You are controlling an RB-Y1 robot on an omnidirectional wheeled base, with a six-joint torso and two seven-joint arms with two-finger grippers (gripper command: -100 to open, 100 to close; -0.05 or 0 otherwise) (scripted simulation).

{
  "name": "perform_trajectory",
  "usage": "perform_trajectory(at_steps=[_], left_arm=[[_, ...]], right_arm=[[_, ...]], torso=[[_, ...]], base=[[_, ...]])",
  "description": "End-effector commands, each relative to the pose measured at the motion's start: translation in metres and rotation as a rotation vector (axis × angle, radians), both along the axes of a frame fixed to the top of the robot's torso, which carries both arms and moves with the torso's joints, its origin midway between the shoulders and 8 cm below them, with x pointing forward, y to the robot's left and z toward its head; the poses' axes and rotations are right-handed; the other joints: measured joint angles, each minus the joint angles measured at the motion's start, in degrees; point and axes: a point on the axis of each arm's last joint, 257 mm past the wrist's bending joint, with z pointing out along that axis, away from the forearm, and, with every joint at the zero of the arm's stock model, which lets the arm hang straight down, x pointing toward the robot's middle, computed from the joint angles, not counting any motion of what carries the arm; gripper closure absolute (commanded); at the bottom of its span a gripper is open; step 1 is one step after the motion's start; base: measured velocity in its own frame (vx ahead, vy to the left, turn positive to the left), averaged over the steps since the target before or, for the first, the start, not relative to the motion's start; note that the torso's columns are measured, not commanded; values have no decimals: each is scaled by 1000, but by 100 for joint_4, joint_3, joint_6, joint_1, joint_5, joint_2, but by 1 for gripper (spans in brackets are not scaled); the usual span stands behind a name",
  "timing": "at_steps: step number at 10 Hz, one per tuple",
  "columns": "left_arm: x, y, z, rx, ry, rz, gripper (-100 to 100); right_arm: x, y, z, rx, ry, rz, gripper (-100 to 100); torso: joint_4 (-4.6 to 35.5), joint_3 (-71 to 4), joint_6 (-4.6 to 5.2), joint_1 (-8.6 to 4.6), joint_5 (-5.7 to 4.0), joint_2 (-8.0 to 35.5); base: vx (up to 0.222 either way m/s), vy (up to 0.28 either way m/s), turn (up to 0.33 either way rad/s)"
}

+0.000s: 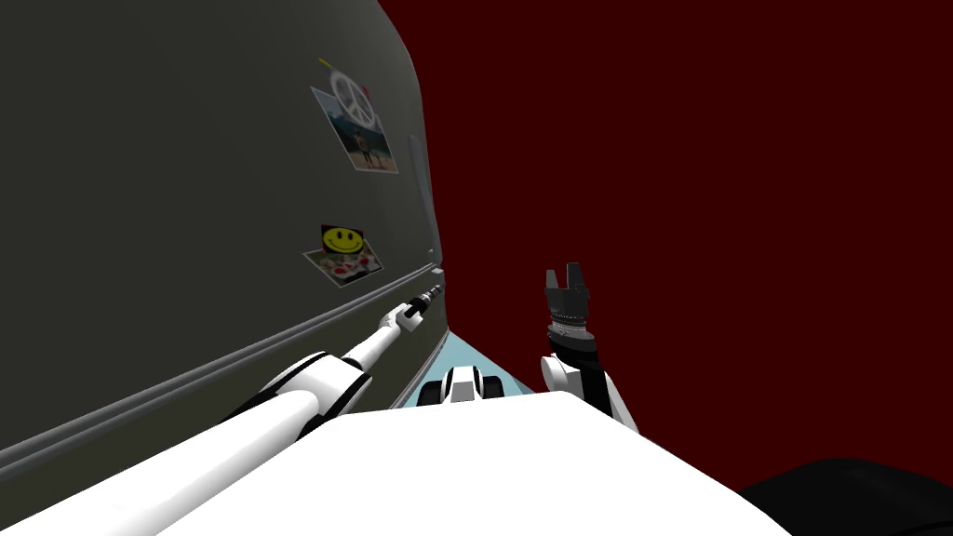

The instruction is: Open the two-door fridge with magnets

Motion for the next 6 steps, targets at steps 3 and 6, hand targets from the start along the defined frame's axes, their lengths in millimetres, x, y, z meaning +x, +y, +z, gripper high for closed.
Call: perform_trajectory(at_steps=[3, 6], left_arm=[[1, 0, 1, -10, 3, 9, -100], [1, 0, 0, -9, 5, 14, -100]], right_arm=[[0, 0, 0, 0, 0, 0, 0], [0, 0, 0, 0, 0, 0, 0]], torso=[[1, 1, 0, 2, 1, 1], [0, -2, 0, 4, 1, -5]], base=[[15, 1, -9], [14, 1, -8]])
